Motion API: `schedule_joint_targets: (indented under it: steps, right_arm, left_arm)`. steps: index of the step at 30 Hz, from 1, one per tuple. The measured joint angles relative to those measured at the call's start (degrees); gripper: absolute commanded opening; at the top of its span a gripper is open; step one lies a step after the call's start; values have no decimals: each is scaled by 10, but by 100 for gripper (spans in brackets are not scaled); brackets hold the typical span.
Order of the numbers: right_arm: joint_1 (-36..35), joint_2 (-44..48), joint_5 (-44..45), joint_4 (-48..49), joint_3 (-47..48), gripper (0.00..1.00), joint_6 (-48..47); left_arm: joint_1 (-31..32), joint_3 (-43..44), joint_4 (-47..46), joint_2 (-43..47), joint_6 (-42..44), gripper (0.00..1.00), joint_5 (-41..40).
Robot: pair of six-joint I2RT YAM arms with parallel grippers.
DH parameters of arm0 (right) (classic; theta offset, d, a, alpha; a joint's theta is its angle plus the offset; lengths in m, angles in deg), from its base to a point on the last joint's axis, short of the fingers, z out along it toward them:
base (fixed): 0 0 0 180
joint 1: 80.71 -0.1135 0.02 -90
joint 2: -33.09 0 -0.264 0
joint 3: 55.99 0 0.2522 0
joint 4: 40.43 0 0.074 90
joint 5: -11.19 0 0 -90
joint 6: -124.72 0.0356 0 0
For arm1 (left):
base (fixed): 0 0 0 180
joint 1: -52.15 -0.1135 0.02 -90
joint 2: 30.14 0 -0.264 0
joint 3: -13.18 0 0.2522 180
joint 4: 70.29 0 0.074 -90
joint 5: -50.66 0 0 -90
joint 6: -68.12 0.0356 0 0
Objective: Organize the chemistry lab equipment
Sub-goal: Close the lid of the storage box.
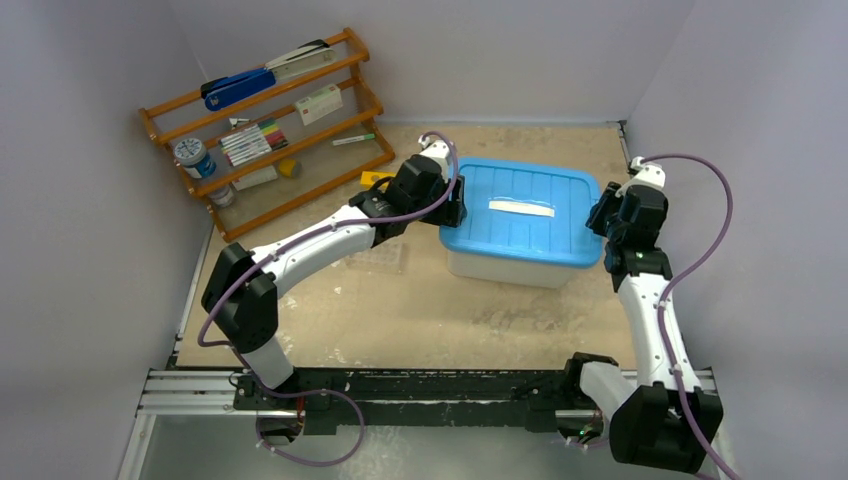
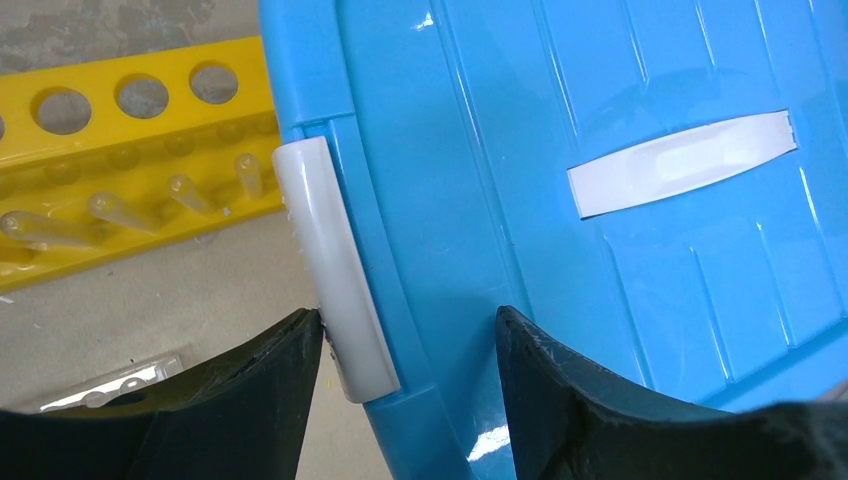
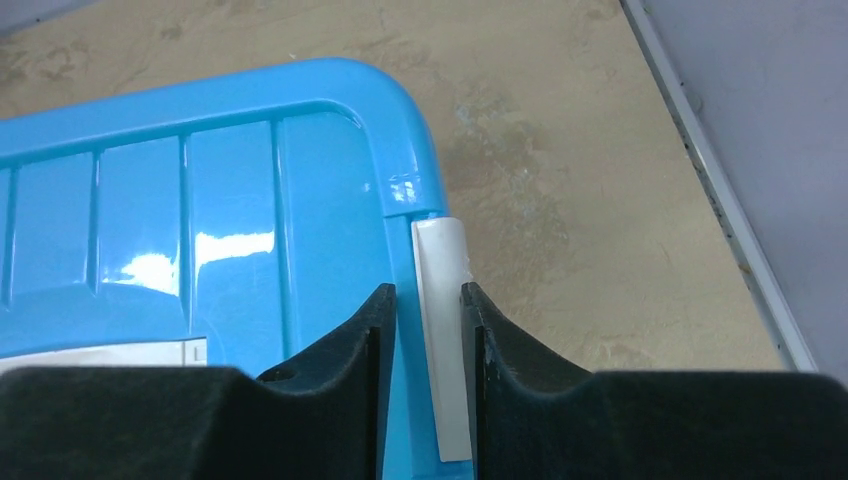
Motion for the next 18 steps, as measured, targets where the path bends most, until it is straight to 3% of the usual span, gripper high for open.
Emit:
schedule_joint_targets:
  steps: [3, 7, 8, 12, 18]
  right_arm:
    - [-12, -2, 20, -7, 6, 23, 9]
    - [-19, -7, 42, -12, 12, 24, 20]
    - [-20, -9, 46, -14, 14, 28, 22]
    - [-26, -8, 46, -24, 18, 64, 34]
    - [-35, 23, 30, -79, 19, 75, 48]
  left_arm:
    - [-1, -2, -3, 1, -2, 61, 2]
    - [-2, -4, -5, 2, -4, 61, 4]
    - [-2, -5, -6, 2, -4, 61, 4]
    - [-2, -5, -7, 2, -4, 62, 4]
    - [0, -25, -28, 14, -1, 68, 12]
